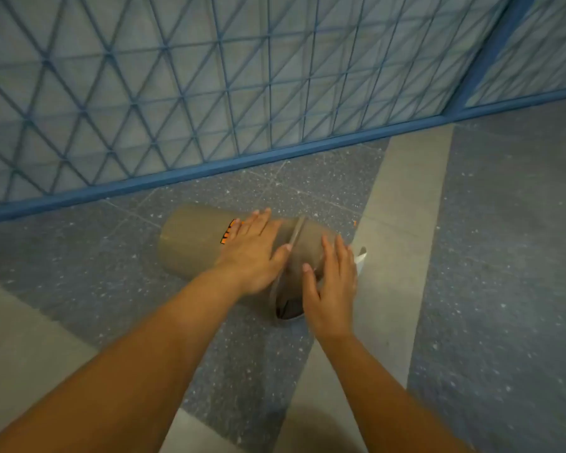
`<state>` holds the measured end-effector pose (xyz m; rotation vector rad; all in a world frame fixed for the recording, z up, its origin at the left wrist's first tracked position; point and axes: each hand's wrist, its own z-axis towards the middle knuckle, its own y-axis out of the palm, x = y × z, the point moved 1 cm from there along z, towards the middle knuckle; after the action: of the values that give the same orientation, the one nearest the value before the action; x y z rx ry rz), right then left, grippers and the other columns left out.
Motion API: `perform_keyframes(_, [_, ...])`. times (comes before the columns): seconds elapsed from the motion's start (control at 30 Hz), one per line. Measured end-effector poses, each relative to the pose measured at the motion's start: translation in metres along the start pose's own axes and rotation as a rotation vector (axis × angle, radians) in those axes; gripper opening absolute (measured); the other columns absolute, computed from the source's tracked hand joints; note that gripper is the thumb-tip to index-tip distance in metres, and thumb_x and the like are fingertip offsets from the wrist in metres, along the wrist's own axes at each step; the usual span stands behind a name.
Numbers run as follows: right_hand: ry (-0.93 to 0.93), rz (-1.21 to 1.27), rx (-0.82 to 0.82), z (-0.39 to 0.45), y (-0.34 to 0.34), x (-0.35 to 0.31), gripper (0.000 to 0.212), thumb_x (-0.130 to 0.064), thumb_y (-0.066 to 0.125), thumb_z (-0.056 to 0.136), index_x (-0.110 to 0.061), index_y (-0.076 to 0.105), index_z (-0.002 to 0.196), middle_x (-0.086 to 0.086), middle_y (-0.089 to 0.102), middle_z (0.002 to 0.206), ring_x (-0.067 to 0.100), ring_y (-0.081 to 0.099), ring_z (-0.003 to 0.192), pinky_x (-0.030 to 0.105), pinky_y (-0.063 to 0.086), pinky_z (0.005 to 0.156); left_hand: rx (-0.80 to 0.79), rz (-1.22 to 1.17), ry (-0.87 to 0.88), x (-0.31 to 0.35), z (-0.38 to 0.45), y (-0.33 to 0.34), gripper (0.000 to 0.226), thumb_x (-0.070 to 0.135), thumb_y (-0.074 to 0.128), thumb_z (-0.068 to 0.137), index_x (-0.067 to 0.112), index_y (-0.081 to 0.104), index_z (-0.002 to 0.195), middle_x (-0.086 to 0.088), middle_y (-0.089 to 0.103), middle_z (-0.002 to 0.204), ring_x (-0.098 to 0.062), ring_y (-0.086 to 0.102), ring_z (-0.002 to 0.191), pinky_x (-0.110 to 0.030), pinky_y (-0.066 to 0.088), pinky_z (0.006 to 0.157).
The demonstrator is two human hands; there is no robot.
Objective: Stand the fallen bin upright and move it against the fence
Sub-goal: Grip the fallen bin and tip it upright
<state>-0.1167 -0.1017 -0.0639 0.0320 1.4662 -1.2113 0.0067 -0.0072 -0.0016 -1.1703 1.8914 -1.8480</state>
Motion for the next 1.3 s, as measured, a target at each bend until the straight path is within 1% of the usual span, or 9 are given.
perform_keyframes(0.13, [0.168, 0.123, 0.221, -0.027, 0.019, 0.014, 0.053, -0.037, 0.041, 0.091, -0.023, 0.034, 0.142, 0.01, 0.03, 0.153, 0.02, 0.021, 0.143, 0.041, 0.018, 0.116, 0.01, -0.016, -0.002, 0.001, 0.003, 0.033, 0.065, 0.051, 0.027, 0.093, 0.024, 0.016, 0.151, 0.0, 0.0, 0.163, -0.016, -0.01, 0.148, -0.04, -0.009, 0.119])
perform_keyframes(0.23, [0.269, 0.232, 0.222, -0.054, 0.038, 0.03, 0.053, -0.046, 0.034, 0.091, -0.031, 0.026, 0.141, 0.005, 0.026, 0.154, 0.014, 0.021, 0.143, 0.036, 0.02, 0.116, 0.018, -0.032, -0.016, 0.0, 0.003, 0.057, 0.067, 0.05, 0.026, 0.093, 0.023, 0.007, 0.152, 0.001, -0.006, 0.162, -0.015, -0.014, 0.148, -0.038, -0.014, 0.116])
perform_keyframes(0.33, [0.419, 0.353, 0.225, -0.07, 0.05, 0.043, 0.055, -0.042, 0.037, 0.093, -0.023, 0.029, 0.144, 0.002, 0.03, 0.151, 0.013, 0.026, 0.139, 0.037, 0.025, 0.115, 0.09, -0.093, -0.029, -0.001, 0.002, 0.069, 0.062, 0.043, 0.023, 0.095, 0.023, 0.006, 0.152, 0.002, -0.005, 0.162, -0.013, -0.013, 0.147, -0.037, -0.015, 0.115])
perform_keyframes(0.47, [0.69, 0.52, 0.157, -0.075, 0.063, 0.057, 0.046, -0.023, 0.041, 0.098, -0.018, 0.032, 0.144, 0.001, 0.041, 0.141, 0.021, 0.038, 0.134, 0.035, 0.033, 0.109, 0.167, -0.161, -0.039, 0.003, 0.002, 0.076, 0.057, 0.037, 0.022, 0.097, 0.024, 0.012, 0.151, 0.003, 0.001, 0.163, -0.012, -0.011, 0.148, -0.036, -0.015, 0.115])
perform_keyframes(0.63, [1.064, 0.701, -0.022, -0.067, 0.082, 0.061, 0.045, -0.021, 0.042, 0.098, -0.012, 0.037, 0.141, 0.014, 0.044, 0.144, 0.031, 0.043, 0.132, 0.049, 0.035, 0.11, 0.19, -0.186, -0.042, 0.003, 0.001, 0.079, 0.056, 0.036, 0.023, 0.096, 0.024, 0.015, 0.151, 0.003, 0.003, 0.162, -0.012, -0.008, 0.148, -0.037, -0.014, 0.116])
perform_keyframes(0.73, [1.182, 0.781, -0.12, -0.06, 0.09, 0.059, 0.022, -0.019, 0.043, 0.096, -0.011, 0.062, 0.105, 0.015, 0.065, 0.099, 0.028, 0.061, 0.09, 0.043, 0.051, 0.083, 0.195, -0.196, -0.041, 0.003, -0.001, 0.08, 0.056, 0.036, 0.023, 0.097, 0.024, 0.015, 0.151, 0.003, 0.003, 0.162, -0.012, -0.009, 0.148, -0.037, -0.014, 0.116])
perform_keyframes(0.8, [1.284, 0.923, -0.131, -0.057, 0.093, 0.056, 0.019, -0.022, 0.045, 0.095, -0.014, 0.062, 0.091, 0.007, 0.065, 0.076, 0.018, 0.057, 0.066, 0.03, 0.05, 0.061, 0.2, -0.202, -0.04, 0.003, -0.002, 0.08, 0.056, 0.036, 0.022, 0.097, 0.025, 0.014, 0.151, 0.004, 0.002, 0.162, -0.011, -0.01, 0.148, -0.037, -0.015, 0.116])
perform_keyframes(1.03, [1.397, 1.124, -0.154, -0.056, 0.094, 0.054, 0.022, -0.011, 0.049, 0.095, -0.001, 0.061, 0.112, 0.012, 0.064, 0.091, 0.022, 0.06, 0.084, 0.037, 0.049, 0.091, 0.204, -0.213, -0.034, 0.003, -0.004, 0.083, 0.056, 0.037, 0.022, 0.097, 0.026, 0.013, 0.151, 0.006, 0.0, 0.162, -0.008, -0.012, 0.147, -0.035, -0.016, 0.116])
perform_keyframes(1.3, [1.394, 1.15, -0.193, -0.055, 0.092, 0.056, 0.025, -0.006, 0.048, 0.095, 0.004, 0.058, 0.116, 0.014, 0.065, 0.088, 0.022, 0.062, 0.08, 0.036, 0.049, 0.091, 0.238, -0.36, -0.05, 0.005, -0.006, 0.072, 0.047, 0.029, 0.04, 0.094, 0.025, 0.038, 0.141, 0.001, 0.021, 0.16, -0.013, 0.003, 0.149, -0.038, -0.01, 0.117])
